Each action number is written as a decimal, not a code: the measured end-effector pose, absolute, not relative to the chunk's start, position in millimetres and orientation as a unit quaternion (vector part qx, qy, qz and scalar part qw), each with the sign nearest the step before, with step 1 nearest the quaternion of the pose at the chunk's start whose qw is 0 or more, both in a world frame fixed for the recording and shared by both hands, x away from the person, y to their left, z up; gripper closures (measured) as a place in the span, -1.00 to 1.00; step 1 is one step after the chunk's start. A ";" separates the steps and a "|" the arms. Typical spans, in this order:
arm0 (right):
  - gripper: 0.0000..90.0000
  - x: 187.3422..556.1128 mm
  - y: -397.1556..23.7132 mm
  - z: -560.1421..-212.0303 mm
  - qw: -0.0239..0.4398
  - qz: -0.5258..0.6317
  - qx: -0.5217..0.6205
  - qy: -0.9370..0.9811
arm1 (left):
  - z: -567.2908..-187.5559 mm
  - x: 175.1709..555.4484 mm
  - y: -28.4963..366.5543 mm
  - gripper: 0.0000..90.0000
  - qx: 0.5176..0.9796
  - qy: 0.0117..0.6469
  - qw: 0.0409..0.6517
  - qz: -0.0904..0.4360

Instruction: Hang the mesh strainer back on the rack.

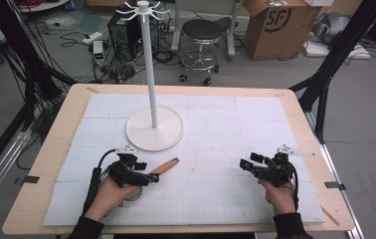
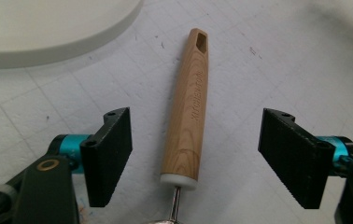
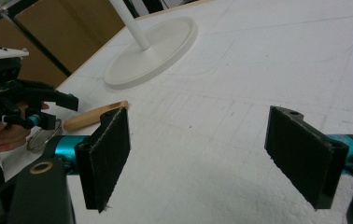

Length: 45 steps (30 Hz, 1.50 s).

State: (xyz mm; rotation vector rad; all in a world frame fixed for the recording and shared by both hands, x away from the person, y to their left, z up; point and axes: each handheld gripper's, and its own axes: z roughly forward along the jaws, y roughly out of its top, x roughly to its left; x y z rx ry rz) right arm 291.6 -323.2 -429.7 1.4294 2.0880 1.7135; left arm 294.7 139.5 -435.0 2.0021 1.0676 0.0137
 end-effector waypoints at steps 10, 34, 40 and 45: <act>-0.50 291.6 -324.0 -429.9 0.043 0.559 0.468 0.683 | -440.2 296.5 135.8 -0.08 0.819 0.425 0.386 -0.003; -0.50 291.7 -326.2 -430.8 0.048 0.557 0.474 0.680 | -437.7 300.2 139.7 0.38 0.832 0.414 0.367 -0.035; -0.50 291.7 -326.2 -431.0 0.048 0.557 0.474 0.680 | -436.5 298.6 135.7 0.46 0.843 0.405 0.353 -0.017; -0.50 291.8 -326.4 -431.0 0.053 0.559 0.472 0.680 | -435.9 297.4 133.0 0.52 0.850 0.398 0.344 -0.003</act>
